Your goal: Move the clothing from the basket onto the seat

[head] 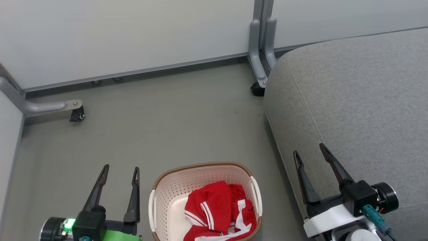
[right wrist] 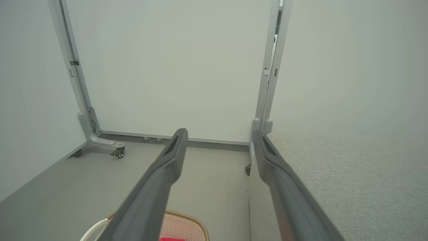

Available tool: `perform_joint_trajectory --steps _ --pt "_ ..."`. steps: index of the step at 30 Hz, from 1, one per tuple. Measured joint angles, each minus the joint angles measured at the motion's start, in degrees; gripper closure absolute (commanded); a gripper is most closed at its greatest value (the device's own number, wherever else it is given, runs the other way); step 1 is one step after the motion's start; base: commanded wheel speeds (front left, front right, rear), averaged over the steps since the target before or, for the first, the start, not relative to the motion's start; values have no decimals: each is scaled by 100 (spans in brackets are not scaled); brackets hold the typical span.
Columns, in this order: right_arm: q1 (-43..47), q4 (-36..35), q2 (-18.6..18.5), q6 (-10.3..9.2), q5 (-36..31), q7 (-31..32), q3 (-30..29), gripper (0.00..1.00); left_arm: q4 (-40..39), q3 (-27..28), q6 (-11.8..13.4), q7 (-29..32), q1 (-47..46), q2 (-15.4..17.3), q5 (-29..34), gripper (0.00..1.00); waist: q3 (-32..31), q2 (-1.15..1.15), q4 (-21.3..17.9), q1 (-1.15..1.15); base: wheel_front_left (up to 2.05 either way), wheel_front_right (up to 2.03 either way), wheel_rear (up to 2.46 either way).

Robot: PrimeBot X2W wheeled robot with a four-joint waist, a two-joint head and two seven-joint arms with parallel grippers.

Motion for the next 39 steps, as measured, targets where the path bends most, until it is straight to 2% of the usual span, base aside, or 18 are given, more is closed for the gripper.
perform_joint_trajectory --steps 10,17,33,39 --pt "-275 -171 0 0 1 0 -75 0 296 -27 -23 -9 -260 0 -264 0 434 0 -31 0 0 0 0" --pt "-753 -366 -1 0 -25 0 -10 0 783 -478 -25 -8 -851 207 -883 0 991 0 -114 0 0 0 0" --pt "-1832 -1265 -5 0 210 -1 -412 0 2191 -2419 -30 -9 -2859 1007 -1862 0 2645 0 -407 1 0 0 0" --pt "-2129 -1606 -5 0 346 0 -610 0 2764 -3378 -32 -8 -3645 1306 -2196 0 3342 0 -530 1 0 0 0"
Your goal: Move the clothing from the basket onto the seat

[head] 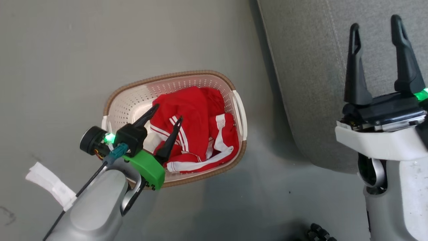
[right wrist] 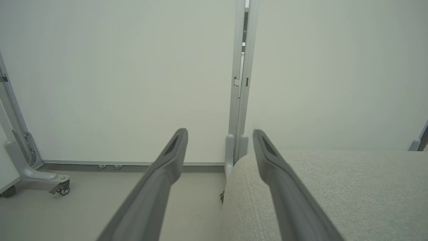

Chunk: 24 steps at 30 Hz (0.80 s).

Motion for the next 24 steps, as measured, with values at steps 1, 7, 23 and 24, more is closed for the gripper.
perform_joint_trajectory --steps 1,7,23,24 --pt "-23 -47 -2 0 20 -1 -30 0 93 -137 0 0 -112 48 -34 0 96 0 -17 0 0 0 0" --pt "-109 -310 -3 0 78 0 -138 0 890 -1050 0 0 -921 222 -470 0 767 0 -132 0 0 0 0" --pt "-244 -875 -1 0 193 0 -305 0 2111 -2488 0 -1 -2388 318 -1361 0 2120 0 -358 0 0 0 0" --pt "-244 -891 -2 0 218 0 -307 0 2173 -2505 0 0 -2448 326 -1366 0 2178 0 -372 -1 0 0 0"
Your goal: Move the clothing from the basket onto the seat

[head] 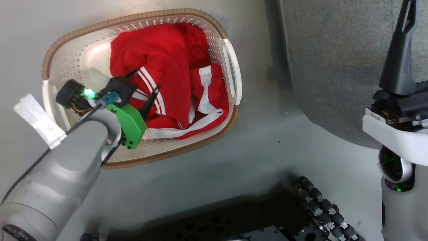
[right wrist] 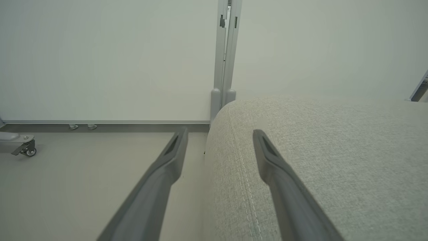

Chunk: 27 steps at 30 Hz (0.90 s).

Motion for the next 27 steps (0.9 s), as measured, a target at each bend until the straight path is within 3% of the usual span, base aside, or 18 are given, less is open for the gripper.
perform_joint_trajectory --steps 13,24,27 --pt "34 -174 0 0 58 0 -63 0 569 14 0 0 -318 -90 19 0 467 0 -98 0 0 0 0" --pt "116 -138 0 0 105 0 -21 0 589 125 0 0 -417 -136 357 0 551 0 -91 0 0 0 0" --pt "133 -149 0 0 124 0 -36 0 467 63 0 0 -396 -114 370 100 533 0 -117 0 0 0 0"
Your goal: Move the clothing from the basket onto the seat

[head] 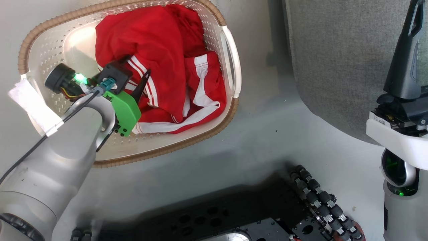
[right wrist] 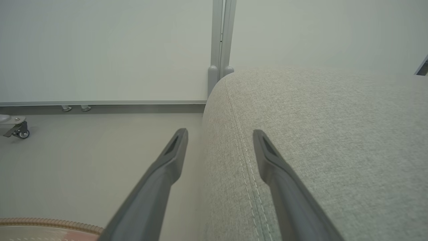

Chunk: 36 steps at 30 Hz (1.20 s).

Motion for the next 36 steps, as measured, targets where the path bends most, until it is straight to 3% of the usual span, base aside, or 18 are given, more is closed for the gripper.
perform_joint_trajectory --steps 8,13,23,36 --pt "-26 37 0 0 35 0 -32 0 -365 -264 0 0 24 121 -176 100 -51 0 -15 0 0 0 0" --pt "-187 110 2 0 88 0 16 0 -734 -96 0 0 55 274 -130 100 -162 0 -32 0 0 0 0" --pt "-183 506 5 2 -581 0 487 0 -1534 975 0 -1 1351 304 233 100 -950 0 17 0 0 0 0" --pt "543 1213 4 2 -614 0 934 0 -2738 2673 0 0 3262 -112 940 100 -2559 0 172 0 0 0 0"
